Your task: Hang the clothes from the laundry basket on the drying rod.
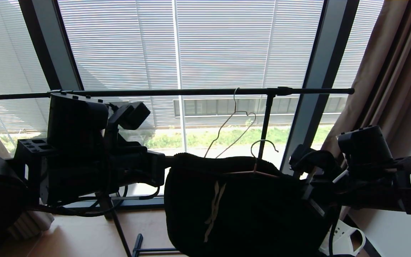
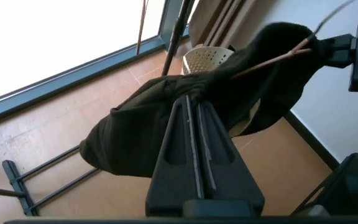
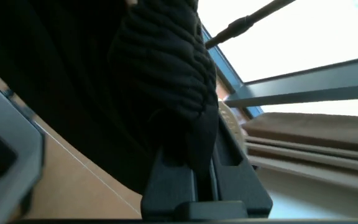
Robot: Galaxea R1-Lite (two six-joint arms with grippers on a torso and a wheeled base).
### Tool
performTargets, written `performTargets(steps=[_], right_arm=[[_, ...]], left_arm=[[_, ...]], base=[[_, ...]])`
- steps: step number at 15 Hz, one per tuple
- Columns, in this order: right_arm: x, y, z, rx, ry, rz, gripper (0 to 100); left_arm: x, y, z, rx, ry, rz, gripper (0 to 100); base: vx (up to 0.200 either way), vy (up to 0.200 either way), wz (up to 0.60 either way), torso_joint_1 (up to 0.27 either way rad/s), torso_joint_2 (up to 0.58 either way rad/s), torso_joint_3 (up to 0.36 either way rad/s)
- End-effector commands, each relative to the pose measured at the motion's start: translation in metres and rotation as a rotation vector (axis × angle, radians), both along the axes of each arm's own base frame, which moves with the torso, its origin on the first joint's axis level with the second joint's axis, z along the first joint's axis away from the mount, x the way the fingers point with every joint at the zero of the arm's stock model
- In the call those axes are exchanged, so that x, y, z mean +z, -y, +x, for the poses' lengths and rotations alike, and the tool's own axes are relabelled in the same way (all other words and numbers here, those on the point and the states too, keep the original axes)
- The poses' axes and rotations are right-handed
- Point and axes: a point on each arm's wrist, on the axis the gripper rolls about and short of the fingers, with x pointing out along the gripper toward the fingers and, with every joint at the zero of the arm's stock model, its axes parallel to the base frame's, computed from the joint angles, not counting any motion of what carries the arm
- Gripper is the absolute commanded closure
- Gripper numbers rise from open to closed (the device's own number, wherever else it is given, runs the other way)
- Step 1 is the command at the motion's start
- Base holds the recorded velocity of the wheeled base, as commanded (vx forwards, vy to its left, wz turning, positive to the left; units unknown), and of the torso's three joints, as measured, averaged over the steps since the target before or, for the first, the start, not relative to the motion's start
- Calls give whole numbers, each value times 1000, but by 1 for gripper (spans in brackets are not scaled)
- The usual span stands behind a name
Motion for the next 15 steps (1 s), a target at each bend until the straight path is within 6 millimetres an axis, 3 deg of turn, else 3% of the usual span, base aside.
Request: performTargets(steps=[1,7,15], right_arm=[[-1,-10,-1,42,-2,49,100],[-4,-16,-4,134,81,162,100],[-8,-26,2,85,93,290,100]], left_arm=[[-13,20,-1,-28,-29,45,100],[-19,29,-4,-48,-40,63,100],[-18,44,-17,-71,-17,84,100]], base=[[0,0,0,0,0,0],[0,0,0,0,0,0],[0,0,0,0,0,0]])
